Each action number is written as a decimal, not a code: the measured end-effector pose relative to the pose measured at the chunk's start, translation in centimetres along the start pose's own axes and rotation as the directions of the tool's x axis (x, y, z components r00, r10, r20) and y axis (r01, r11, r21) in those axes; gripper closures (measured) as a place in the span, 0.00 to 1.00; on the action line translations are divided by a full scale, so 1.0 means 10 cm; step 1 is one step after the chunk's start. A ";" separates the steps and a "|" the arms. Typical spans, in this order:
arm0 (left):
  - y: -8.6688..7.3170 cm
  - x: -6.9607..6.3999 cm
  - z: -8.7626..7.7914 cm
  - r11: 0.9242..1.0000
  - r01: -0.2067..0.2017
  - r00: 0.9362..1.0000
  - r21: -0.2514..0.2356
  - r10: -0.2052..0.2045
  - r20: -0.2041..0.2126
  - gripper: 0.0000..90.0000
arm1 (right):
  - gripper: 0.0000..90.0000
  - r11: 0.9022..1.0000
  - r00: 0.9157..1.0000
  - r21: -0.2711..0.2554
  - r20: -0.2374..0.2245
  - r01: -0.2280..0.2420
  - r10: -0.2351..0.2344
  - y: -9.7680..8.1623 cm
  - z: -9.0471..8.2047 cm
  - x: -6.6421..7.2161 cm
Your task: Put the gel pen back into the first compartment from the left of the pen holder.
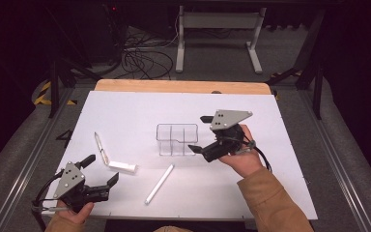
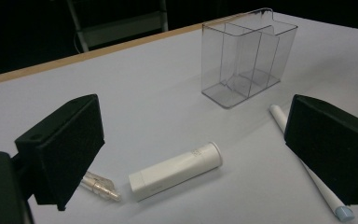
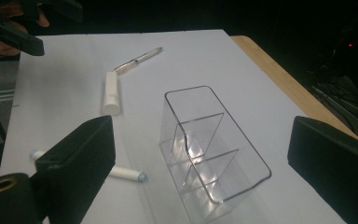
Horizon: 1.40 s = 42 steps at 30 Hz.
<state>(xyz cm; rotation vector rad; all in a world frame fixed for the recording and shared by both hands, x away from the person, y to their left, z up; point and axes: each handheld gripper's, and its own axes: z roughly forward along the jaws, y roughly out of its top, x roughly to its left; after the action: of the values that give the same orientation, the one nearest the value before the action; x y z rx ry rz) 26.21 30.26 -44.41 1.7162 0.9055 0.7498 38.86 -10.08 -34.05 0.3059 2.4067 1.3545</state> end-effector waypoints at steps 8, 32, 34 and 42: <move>0.00 0.03 0.04 0.999 0.019 1.000 0.026 -0.019 -0.016 0.06 | 0.00 0.994 0.994 -0.078 0.069 -0.081 0.086 -0.39 -0.21 0.06; 0.05 0.08 0.07 0.997 0.067 0.995 0.048 -0.063 -0.081 0.06 | 0.00 0.971 0.960 -0.076 0.153 -0.225 0.235 -1.30 -0.41 0.15; 0.05 0.09 0.06 0.997 0.068 0.995 0.047 -0.064 -0.072 0.06 | 0.00 0.970 0.957 -0.072 0.161 -0.232 0.240 -1.34 -0.40 0.14; 0.07 0.09 0.05 0.998 0.039 0.998 0.049 -0.036 -0.053 0.06 | 0.00 0.963 0.948 -0.102 0.176 -0.251 0.266 -1.50 -0.38 0.13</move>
<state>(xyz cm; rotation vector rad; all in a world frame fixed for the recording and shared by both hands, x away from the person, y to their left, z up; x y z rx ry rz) 27.25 30.64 -43.85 1.7252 0.9970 0.7553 35.89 -20.32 -45.35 0.7172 2.2085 1.4521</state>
